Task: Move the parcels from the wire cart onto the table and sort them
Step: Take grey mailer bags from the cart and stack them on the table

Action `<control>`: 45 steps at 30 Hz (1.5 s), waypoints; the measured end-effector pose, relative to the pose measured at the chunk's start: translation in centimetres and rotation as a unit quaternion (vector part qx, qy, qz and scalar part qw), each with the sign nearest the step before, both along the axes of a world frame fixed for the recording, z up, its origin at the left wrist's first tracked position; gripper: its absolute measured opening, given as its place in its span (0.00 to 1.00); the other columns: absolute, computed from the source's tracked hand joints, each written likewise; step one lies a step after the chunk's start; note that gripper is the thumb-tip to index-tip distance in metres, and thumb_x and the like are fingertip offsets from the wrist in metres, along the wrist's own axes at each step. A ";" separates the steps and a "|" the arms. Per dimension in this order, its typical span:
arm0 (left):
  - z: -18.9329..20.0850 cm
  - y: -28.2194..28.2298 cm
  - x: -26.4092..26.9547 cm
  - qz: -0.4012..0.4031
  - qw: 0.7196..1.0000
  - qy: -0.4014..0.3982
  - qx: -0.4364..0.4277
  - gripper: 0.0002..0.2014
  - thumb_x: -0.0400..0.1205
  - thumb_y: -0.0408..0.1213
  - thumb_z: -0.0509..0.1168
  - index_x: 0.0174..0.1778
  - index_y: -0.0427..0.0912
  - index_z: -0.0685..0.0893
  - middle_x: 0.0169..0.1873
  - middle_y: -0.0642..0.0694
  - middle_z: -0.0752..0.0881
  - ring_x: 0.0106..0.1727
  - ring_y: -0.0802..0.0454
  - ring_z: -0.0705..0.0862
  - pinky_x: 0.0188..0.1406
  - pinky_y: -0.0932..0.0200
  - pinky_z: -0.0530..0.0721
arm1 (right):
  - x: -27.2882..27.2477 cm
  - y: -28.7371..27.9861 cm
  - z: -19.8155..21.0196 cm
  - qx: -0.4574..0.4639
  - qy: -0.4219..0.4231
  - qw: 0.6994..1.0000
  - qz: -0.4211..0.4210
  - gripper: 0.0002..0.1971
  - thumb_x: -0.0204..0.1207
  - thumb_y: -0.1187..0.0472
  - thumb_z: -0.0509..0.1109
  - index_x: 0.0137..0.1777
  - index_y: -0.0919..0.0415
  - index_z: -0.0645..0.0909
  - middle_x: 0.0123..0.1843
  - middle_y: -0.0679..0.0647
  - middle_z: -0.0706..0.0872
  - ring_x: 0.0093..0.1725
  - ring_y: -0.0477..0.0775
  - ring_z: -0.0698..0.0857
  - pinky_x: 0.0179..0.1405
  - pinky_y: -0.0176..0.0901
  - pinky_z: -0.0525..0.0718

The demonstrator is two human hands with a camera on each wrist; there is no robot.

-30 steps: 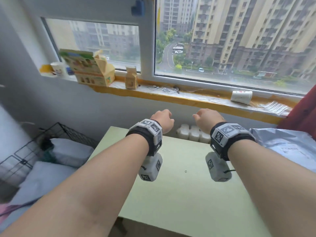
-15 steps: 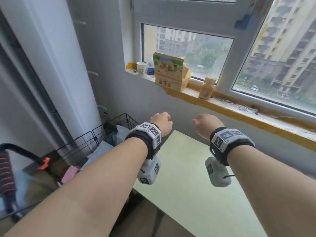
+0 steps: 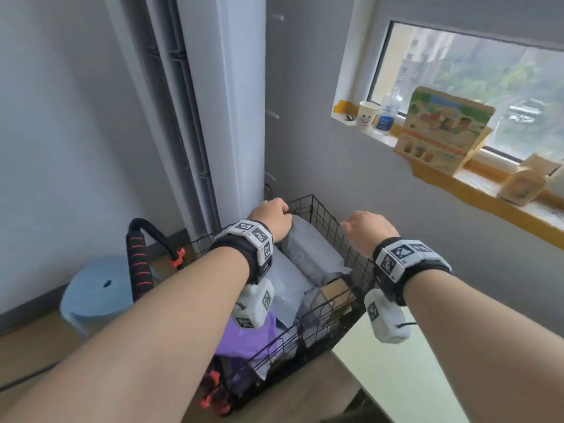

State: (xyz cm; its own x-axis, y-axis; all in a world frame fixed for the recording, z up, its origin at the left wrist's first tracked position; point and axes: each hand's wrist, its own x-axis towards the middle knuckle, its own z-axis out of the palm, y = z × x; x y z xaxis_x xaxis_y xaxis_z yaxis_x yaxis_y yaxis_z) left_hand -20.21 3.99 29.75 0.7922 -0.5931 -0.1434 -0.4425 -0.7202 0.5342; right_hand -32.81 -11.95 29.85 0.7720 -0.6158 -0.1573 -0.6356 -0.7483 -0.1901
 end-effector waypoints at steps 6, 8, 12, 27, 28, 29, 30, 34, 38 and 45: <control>-2.6 2.4 2.8 0.029 0.999 0.010 0.019 0.18 0.85 0.42 0.57 0.70 0.45 0.76 0.72 0.42 0.77 0.70 0.41 0.76 0.69 0.51 0.74 | 3.4 1.2 -2.5 0.016 0.012 1.000 0.016 0.14 0.81 0.51 0.57 0.47 0.58 0.81 0.46 0.57 0.86 0.44 0.60 0.84 0.43 0.46 0.82; -3.3 2.6 3.5 0.035 0.999 0.011 0.020 0.18 0.85 0.43 0.57 0.70 0.45 0.76 0.72 0.42 0.76 0.71 0.42 0.76 0.70 0.50 0.74 | 4.6 1.0 -3.1 0.022 0.013 0.999 0.027 0.14 0.81 0.52 0.57 0.46 0.59 0.81 0.45 0.57 0.86 0.43 0.59 0.84 0.43 0.46 0.82; -4.6 2.5 5.6 0.049 0.999 0.004 0.017 0.17 0.85 0.42 0.57 0.69 0.43 0.76 0.68 0.41 0.78 0.68 0.42 0.77 0.67 0.50 0.76 | 7.2 0.5 -4.3 0.023 0.019 0.998 0.049 0.14 0.82 0.53 0.57 0.49 0.60 0.81 0.46 0.57 0.86 0.44 0.58 0.83 0.42 0.44 0.80; -13.2 -1.6 15.7 0.148 0.986 0.077 0.021 0.17 0.85 0.43 0.58 0.69 0.44 0.78 0.67 0.43 0.79 0.67 0.44 0.78 0.66 0.52 0.77 | 18.6 -4.9 -11.2 0.101 0.078 0.988 0.084 0.17 0.84 0.56 0.58 0.68 0.61 0.77 0.65 0.61 0.83 0.63 0.63 0.82 0.61 0.50 0.79; -14.2 -1.5 16.0 0.153 0.985 0.082 0.018 0.17 0.85 0.42 0.59 0.68 0.44 0.78 0.67 0.44 0.80 0.68 0.44 0.78 0.67 0.53 0.76 | 19.1 -4.8 -12.1 0.104 0.083 0.987 0.090 0.18 0.83 0.55 0.59 0.69 0.61 0.77 0.66 0.61 0.83 0.64 0.63 0.81 0.63 0.51 0.79; -15.2 -1.4 16.2 0.161 0.983 0.090 0.015 0.16 0.84 0.42 0.59 0.68 0.44 0.79 0.67 0.44 0.80 0.68 0.45 0.77 0.68 0.53 0.76 | 19.5 -4.6 -12.9 0.107 0.090 0.985 0.096 0.18 0.83 0.54 0.59 0.69 0.61 0.77 0.66 0.61 0.83 0.64 0.64 0.81 0.63 0.52 0.79; -16.2 -1.1 16.5 0.169 0.981 0.099 0.014 0.16 0.84 0.42 0.60 0.67 0.45 0.79 0.66 0.43 0.80 0.68 0.45 0.78 0.68 0.53 0.75 | 19.9 -4.4 -13.8 0.112 0.101 0.983 0.101 0.18 0.83 0.54 0.59 0.69 0.61 0.77 0.66 0.61 0.83 0.64 0.63 0.81 0.63 0.52 0.79; -20.0 -0.1 17.3 0.192 0.973 0.128 0.024 0.15 0.83 0.42 0.61 0.64 0.46 0.81 0.63 0.41 0.81 0.64 0.43 0.80 0.66 0.51 0.77 | 21.3 -3.5 -17.1 0.132 0.124 0.977 0.113 0.18 0.83 0.55 0.59 0.69 0.60 0.76 0.65 0.60 0.83 0.63 0.61 0.81 0.60 0.49 0.79; -23.4 0.9 18.3 0.202 0.968 0.146 0.027 0.14 0.83 0.41 0.61 0.63 0.44 0.82 0.63 0.41 0.82 0.65 0.43 0.79 0.66 0.50 0.77 | 22.4 -2.5 -20.7 0.154 0.140 0.972 0.108 0.20 0.82 0.52 0.59 0.71 0.57 0.75 0.66 0.59 0.82 0.64 0.61 0.80 0.61 0.49 0.80; -30.4 2.2 20.0 0.203 0.956 0.204 0.061 0.18 0.84 0.43 0.61 0.68 0.43 0.78 0.67 0.42 0.80 0.70 0.45 0.76 0.66 0.56 0.73 | 23.8 -0.6 -26.9 0.174 0.182 0.960 0.120 0.20 0.83 0.52 0.60 0.73 0.56 0.73 0.70 0.59 0.78 0.68 0.60 0.77 0.66 0.50 0.77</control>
State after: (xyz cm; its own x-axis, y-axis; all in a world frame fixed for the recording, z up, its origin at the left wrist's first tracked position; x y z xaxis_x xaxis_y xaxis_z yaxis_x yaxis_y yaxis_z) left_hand -0.23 6.20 -0.65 0.8173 -0.2076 -0.5376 0.1139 -0.8563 0.5037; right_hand -9.00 -12.58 2.96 0.7399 -0.2894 -0.6073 -0.5250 -0.8129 -0.2522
